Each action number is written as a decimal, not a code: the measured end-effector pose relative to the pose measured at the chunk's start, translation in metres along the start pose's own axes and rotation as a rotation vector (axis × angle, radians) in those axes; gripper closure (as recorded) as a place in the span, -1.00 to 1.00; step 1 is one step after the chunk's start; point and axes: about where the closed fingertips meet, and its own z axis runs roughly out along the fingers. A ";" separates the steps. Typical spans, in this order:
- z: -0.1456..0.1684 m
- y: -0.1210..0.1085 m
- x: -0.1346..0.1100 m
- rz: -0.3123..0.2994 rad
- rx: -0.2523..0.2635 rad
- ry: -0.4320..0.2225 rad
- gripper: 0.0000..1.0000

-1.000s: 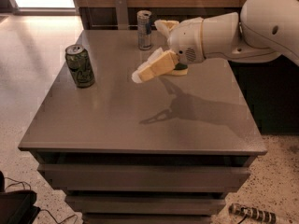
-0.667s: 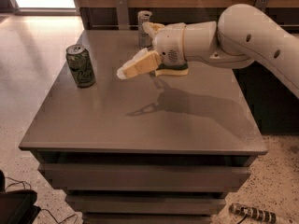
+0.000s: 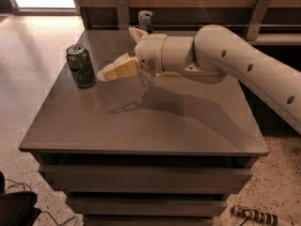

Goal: Knock green can over

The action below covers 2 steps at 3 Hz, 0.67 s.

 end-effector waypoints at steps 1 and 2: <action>0.025 0.011 0.004 0.025 -0.006 -0.009 -1.00; 0.049 0.016 0.009 0.046 -0.014 0.014 -1.00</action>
Offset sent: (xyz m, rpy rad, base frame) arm 0.0144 0.0722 -0.0334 -0.0175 0.0944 -0.0014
